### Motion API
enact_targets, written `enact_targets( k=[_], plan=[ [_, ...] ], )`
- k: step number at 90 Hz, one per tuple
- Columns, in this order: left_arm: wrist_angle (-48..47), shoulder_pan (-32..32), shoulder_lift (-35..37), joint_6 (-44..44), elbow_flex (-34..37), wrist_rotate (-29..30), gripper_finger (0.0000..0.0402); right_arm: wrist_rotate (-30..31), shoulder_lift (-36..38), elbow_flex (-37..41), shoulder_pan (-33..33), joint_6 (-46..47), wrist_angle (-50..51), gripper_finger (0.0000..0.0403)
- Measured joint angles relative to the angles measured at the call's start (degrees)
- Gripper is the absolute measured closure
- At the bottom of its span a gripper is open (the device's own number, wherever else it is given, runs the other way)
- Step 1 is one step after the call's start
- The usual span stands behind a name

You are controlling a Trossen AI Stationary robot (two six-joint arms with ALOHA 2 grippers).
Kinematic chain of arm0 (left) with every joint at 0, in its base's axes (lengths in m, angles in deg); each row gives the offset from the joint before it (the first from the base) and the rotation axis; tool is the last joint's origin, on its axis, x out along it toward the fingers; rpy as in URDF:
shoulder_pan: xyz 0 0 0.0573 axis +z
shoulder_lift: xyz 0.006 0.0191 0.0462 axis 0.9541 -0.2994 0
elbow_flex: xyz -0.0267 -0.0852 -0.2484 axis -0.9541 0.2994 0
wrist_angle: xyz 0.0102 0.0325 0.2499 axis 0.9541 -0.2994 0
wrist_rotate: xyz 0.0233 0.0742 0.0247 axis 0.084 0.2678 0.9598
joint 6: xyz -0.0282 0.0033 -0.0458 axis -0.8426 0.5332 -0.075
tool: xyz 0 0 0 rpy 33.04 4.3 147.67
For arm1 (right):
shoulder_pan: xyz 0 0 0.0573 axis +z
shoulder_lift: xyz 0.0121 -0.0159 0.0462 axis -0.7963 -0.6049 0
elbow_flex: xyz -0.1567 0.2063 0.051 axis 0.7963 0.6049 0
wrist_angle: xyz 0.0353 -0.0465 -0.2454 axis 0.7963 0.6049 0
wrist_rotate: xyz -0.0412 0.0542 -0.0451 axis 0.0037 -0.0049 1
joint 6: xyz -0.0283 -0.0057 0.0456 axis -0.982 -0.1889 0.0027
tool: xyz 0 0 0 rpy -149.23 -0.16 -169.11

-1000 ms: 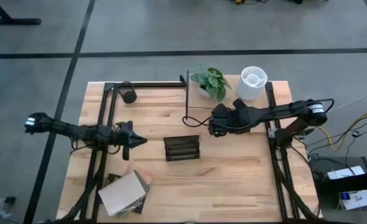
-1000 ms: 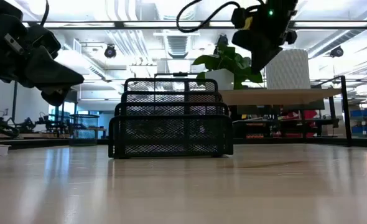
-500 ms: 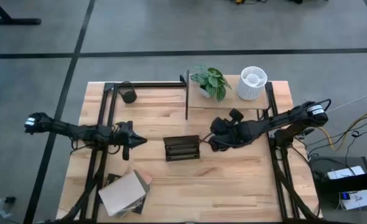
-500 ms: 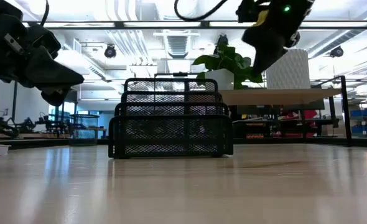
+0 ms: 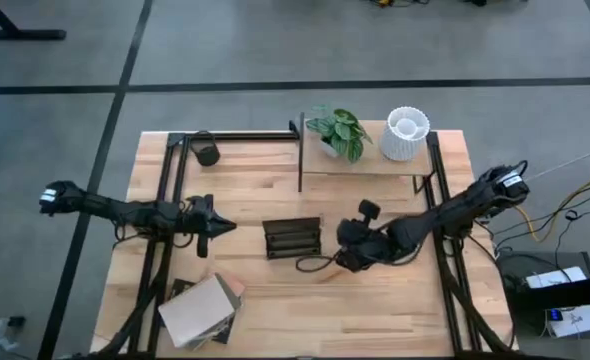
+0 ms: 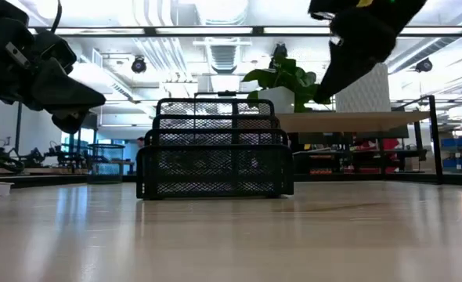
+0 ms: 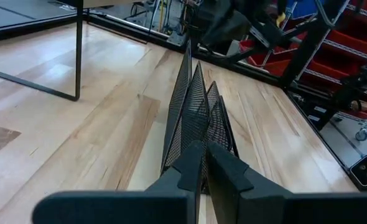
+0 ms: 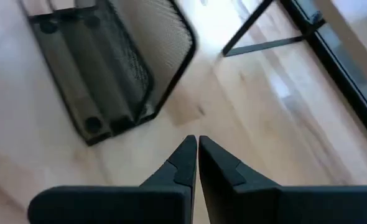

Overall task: Stock shelves
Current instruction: Put the white notebook into the black mesh bookshelf

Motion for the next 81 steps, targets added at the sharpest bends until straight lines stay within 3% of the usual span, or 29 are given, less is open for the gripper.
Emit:
enact_targets(
  k=[14,31,48,68,81],
  plan=[
    [0.79,0.00,0.00,0.00,0.00,0.09,0.0395,0.00,0.01,0.03,3.56,3.74,-0.06,0.0403],
    [12.33,0.05,0.00,-0.02,0.01,2.13,0.0395,0.04,-0.01,-0.21,9.14,12.27,-0.88,0.0403],
    [16.81,0.05,0.00,-0.22,0.01,2.13,0.0395,0.46,-0.01,1.69,13.11,19.65,-6.44,0.0403],
    [19.61,0.05,0.00,-6.39,0.00,2.07,0.0395,0.47,-0.05,2.55,13.97,19.60,-11.46,0.0403],
    [19.82,-0.01,0.00,-7.88,0.01,-0.77,0.0395,0.71,-1.28,2.55,14.00,13.83,-18.32,0.0403]
  ],
)
